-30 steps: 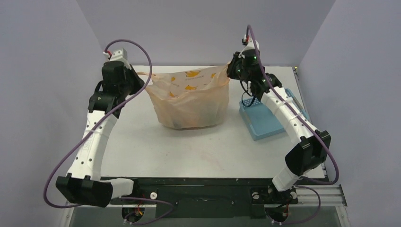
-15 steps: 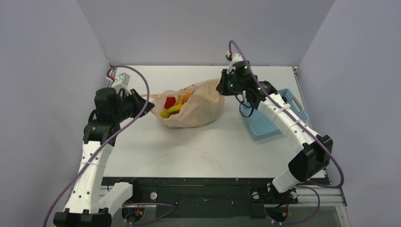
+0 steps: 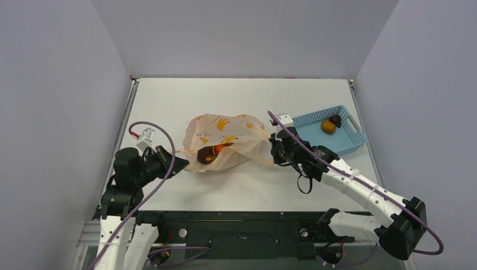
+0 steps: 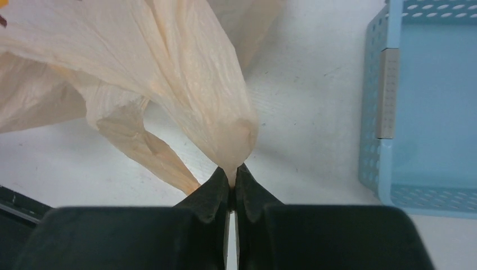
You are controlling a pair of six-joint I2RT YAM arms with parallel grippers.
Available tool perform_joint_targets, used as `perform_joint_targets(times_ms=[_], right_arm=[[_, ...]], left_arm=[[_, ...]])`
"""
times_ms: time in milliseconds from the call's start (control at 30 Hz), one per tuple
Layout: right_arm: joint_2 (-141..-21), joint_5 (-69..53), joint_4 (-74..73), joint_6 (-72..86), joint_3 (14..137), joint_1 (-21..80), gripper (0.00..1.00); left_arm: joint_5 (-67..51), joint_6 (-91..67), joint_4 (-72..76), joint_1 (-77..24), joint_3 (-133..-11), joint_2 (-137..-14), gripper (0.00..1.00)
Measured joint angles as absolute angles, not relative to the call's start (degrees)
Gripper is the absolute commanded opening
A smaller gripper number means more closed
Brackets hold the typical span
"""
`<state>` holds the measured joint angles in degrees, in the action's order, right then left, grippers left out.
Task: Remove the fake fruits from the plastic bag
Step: Adjust the plastic bag at the center of the board.
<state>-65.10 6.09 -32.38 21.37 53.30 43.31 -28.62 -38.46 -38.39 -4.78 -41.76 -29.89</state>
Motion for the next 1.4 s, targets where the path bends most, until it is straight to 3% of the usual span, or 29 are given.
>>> perform_joint_targets(times_ms=[67,233,300,600,667,833,967,1233,1400], right_arm=[[-63.94,8.03,-32.10,21.56,53.30,43.31,0.04],[-63.57,11.31,-33.28,23.73,50.48,43.77,0.40],[-62.92,12.21,-35.33,24.64,49.93,45.34,0.50],[-55.61,21.32,-33.98,32.80,58.00,63.31,0.68],[-54.35,23.81,-28.01,38.48,56.53,65.93,0.79],[-55.02,32.82,-8.49,49.34,44.99,76.69,0.84],[-63.18,39.51,-4.47,54.68,45.89,81.78,0.85],[-70.43,48.64,-1.17,60.58,47.24,80.51,0.85],[-67.77,46.00,-0.45,63.46,44.77,72.62,0.82]], left_arm=[[-28.88,-38.33,-39.92,-4.78,-41.78,-28.99,0.00],[-30.35,-37.82,-43.38,-4.78,-41.78,-28.10,0.00],[-31.14,-37.65,-44.05,-4.78,-41.67,-27.51,0.00],[-34.20,-35.55,-45.50,-4.78,-40.86,-27.27,0.00],[-34.41,-34.63,-46.11,-4.78,-41.04,-27.70,0.00],[-34.39,-32.56,-46.72,-4.78,-41.19,-27.83,0.00],[-33.54,-30.37,-48.25,-4.84,-41.91,-28.29,0.00],[-30.83,-26.48,-49.36,-4.89,-43.81,-28.36,0.00],[-29.36,-26.39,-49.34,-4.89,-43.81,-27.68,0.00]])
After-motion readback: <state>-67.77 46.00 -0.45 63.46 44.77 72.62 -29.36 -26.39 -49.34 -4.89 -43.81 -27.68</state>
